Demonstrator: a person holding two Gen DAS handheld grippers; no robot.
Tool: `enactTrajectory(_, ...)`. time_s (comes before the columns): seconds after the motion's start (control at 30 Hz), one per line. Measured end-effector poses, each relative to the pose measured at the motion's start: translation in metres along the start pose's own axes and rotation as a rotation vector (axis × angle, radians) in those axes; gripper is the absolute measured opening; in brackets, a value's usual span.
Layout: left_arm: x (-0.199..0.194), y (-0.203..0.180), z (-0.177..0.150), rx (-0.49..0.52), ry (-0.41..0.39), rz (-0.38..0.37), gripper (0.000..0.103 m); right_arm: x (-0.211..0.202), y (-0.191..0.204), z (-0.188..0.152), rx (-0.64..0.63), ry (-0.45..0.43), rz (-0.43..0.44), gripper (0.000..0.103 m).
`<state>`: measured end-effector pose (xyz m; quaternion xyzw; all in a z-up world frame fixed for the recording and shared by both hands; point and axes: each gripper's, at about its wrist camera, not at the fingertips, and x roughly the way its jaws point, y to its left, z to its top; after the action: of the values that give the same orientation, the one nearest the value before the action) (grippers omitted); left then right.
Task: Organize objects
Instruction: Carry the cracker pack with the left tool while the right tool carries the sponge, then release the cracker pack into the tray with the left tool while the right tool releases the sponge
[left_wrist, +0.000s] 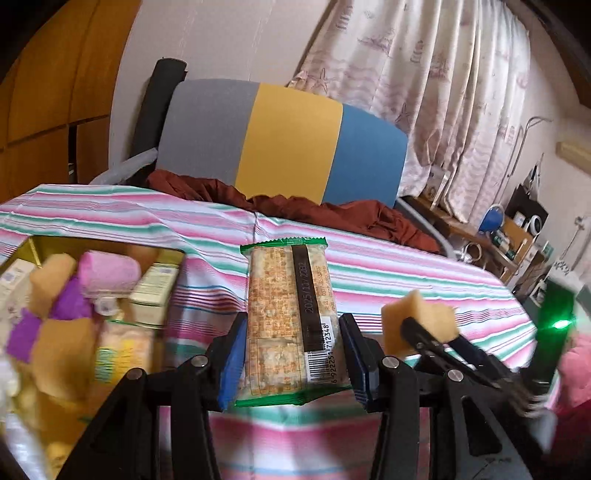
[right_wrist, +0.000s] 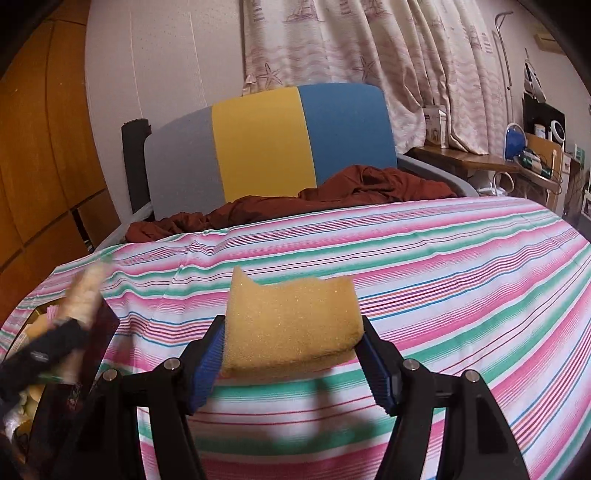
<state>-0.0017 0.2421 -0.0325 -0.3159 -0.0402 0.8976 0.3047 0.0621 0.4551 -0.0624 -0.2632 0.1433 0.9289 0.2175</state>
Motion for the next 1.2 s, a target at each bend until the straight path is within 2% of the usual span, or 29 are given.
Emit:
enactTrajectory(0.1, -0.025, 0.020, 0.005, -0.005, -0.005, 0.019, 0.049, -0.002, 0.001, -0.002, 0.004, 0.002, 0.010, 0.068)
enactTrajectory(0.23, -0.048, 0.062, 0.005, -0.061, 0.007, 0.057, 0.049, -0.005, 0.003, -0.006, 0.015, 0.013, 0.025, 0.068)
enactTrajectory(0.43, -0.063, 0.128, -0.010, -0.135, 0.080, 0.167, 0.049, -0.012, 0.011, -0.010, 0.019, 0.021, 0.053, 0.068)
enactTrajectory(0.6, -0.065, 0.153, -0.025, -0.150, 0.126, 0.186, 0.049, -0.019, 0.027, -0.017, 0.011, 0.032, 0.089, 0.068)
enactTrajectory(0.8, -0.064, 0.159, -0.035, -0.142, 0.160, 0.182, 0.050, -0.032, 0.046, -0.013, 0.003, 0.023, 0.143, 0.068)
enactTrajectory(0.83, -0.065, 0.158, -0.037, -0.133, 0.156, 0.191, 0.052, -0.034, 0.049, -0.011, 0.001, 0.022, 0.153, 0.068)
enactTrajectory(0.87, -0.066, 0.158, -0.038, -0.127, 0.152, 0.199, 0.061, -0.037, 0.053, -0.009, -0.002, 0.018, 0.164, 0.068)
enactTrajectory(0.9, -0.071, 0.157, -0.039, -0.119, 0.138, 0.218, 0.075, -0.042, 0.058, -0.007, -0.007, 0.012, 0.179, 0.068)
enactTrajectory(1.0, -0.086, 0.154, -0.041, -0.095, 0.066, 0.250, 0.095, -0.050, 0.070, -0.002, -0.021, 0.001, 0.216, 0.068)
enactTrajectory(1.1, -0.103, 0.152, -0.042, -0.080, 0.013, 0.277, 0.101, -0.059, 0.088, 0.001, -0.044, 0.000, 0.267, 0.068)
enactTrajectory(1.2, -0.114, 0.156, -0.042, -0.102, -0.001, 0.274, 0.102, -0.066, 0.108, 0.003, -0.075, 0.006, 0.316, 0.068)
